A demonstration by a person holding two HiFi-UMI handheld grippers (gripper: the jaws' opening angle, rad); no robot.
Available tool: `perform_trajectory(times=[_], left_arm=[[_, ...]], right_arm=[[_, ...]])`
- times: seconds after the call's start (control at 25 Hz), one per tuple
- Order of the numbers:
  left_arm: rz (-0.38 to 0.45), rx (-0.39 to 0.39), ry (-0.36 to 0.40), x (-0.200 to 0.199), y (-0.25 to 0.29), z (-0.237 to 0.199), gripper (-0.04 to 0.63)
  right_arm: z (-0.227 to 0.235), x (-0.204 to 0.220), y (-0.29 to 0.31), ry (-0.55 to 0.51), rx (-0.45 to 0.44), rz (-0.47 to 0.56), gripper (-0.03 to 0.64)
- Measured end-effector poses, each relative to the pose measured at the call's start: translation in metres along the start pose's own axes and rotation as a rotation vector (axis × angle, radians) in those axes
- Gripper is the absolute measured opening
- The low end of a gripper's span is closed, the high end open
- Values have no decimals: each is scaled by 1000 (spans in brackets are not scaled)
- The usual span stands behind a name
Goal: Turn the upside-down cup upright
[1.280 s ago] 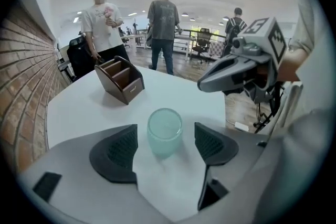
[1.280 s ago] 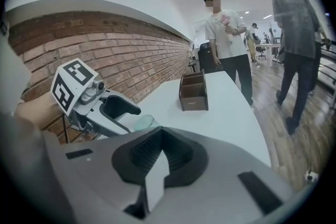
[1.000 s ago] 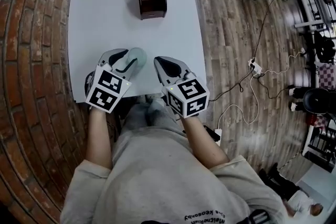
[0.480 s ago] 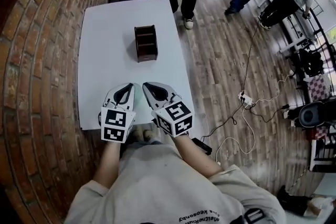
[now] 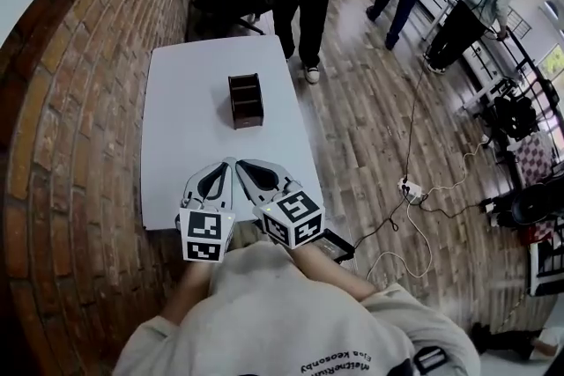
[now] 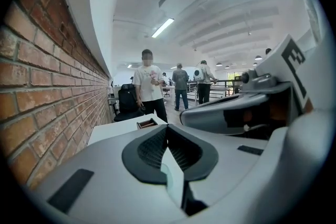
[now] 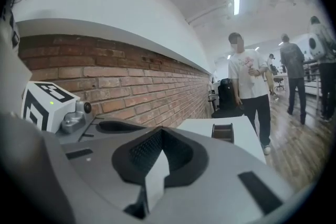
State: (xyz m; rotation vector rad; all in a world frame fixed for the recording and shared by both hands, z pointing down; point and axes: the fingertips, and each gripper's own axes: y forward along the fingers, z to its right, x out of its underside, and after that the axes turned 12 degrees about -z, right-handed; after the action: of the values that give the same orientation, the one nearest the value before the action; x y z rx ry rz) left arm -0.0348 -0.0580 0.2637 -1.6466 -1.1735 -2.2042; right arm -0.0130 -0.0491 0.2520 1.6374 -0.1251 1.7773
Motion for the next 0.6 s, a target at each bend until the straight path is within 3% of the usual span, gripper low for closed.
perform_trajectory(times=[0.28, 0.48, 0.6], left_arm=[[13, -40, -6, 15, -10, 1, 11], [-4, -66, -2, -10, 0, -6, 10], [9, -91, -11, 0, -8, -5, 11]], right_arm=[[-12, 14, 1, -33, 18, 10, 6], [2, -9, 1, -78, 38, 10, 6], [-2, 2, -1, -83, 43, 9, 6]])
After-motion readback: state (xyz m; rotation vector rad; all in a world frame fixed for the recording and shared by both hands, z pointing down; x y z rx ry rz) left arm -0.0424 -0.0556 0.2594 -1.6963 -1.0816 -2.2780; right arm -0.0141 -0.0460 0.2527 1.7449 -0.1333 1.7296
